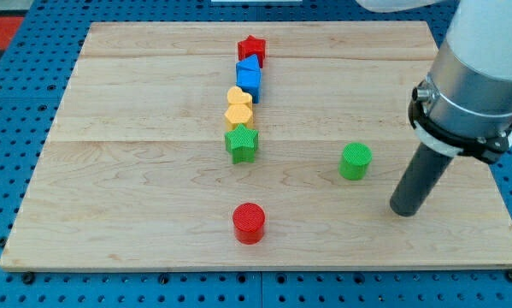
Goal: Move the green circle to the bottom of the green star
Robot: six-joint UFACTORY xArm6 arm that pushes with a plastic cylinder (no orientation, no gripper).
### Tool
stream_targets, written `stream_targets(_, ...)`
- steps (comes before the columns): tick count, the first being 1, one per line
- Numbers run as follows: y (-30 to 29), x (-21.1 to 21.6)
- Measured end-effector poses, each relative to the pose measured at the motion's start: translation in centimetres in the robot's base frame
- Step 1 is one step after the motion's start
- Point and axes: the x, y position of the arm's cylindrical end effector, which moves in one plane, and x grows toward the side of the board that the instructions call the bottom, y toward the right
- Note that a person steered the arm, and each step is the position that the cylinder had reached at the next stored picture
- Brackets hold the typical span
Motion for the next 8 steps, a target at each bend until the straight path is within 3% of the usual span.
stream_targets(2, 0.8, -4.3)
stream_targets(5, -12.3, -5.0)
stream_targets(6, -10.3, -7.6)
stream_targets(8, -15.0, -8.5)
